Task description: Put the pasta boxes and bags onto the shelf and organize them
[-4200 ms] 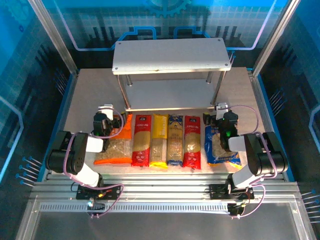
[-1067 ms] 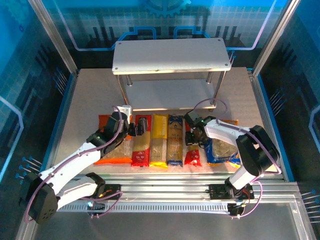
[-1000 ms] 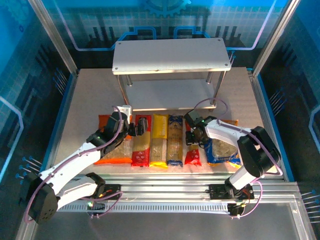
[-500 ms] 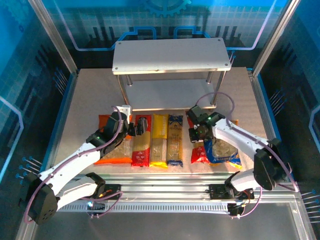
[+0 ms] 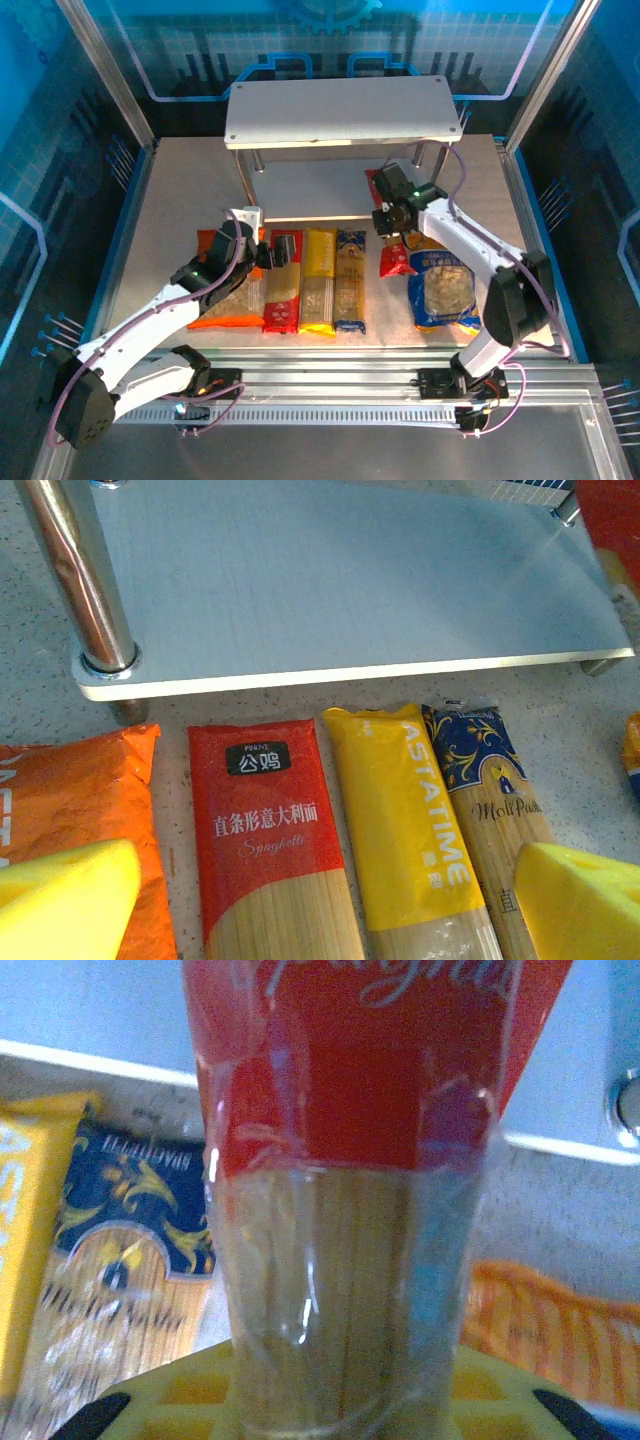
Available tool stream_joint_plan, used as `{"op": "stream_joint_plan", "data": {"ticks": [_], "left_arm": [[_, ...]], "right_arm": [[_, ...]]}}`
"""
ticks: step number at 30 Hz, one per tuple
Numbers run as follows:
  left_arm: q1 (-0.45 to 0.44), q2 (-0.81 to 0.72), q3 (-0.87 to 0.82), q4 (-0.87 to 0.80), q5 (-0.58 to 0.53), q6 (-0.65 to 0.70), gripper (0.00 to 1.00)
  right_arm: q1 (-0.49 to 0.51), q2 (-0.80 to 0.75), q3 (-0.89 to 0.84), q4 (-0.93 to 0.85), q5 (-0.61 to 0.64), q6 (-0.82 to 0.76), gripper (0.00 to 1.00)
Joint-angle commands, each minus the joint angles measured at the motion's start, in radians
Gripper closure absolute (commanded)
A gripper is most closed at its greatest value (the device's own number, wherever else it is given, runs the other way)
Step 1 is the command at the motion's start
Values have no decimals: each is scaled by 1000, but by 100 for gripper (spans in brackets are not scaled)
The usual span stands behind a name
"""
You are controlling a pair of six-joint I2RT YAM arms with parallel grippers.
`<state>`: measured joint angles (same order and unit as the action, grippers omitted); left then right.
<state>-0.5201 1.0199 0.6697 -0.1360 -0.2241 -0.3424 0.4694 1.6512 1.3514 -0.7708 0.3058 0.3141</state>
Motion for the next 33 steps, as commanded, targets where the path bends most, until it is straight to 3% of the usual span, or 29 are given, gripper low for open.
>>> {"op": "stream_joint_plan", "data": {"ticks": [1, 19, 30, 33], "left_arm": [[-5, -15, 31, -22, -2, -5, 3], [-6, -14, 16, -15, -9, -7, 4], [-6, -11, 21, -17, -10, -3, 3], [-6, -10, 22, -19, -9, -3, 4]], "right_arm": [[-13, 39, 80, 158, 47, -53, 75], [-12, 139, 88, 449, 204, -107, 74], [-30, 228, 132, 515, 207, -107, 73], [-34, 258, 148, 519, 210, -103, 66]]}}
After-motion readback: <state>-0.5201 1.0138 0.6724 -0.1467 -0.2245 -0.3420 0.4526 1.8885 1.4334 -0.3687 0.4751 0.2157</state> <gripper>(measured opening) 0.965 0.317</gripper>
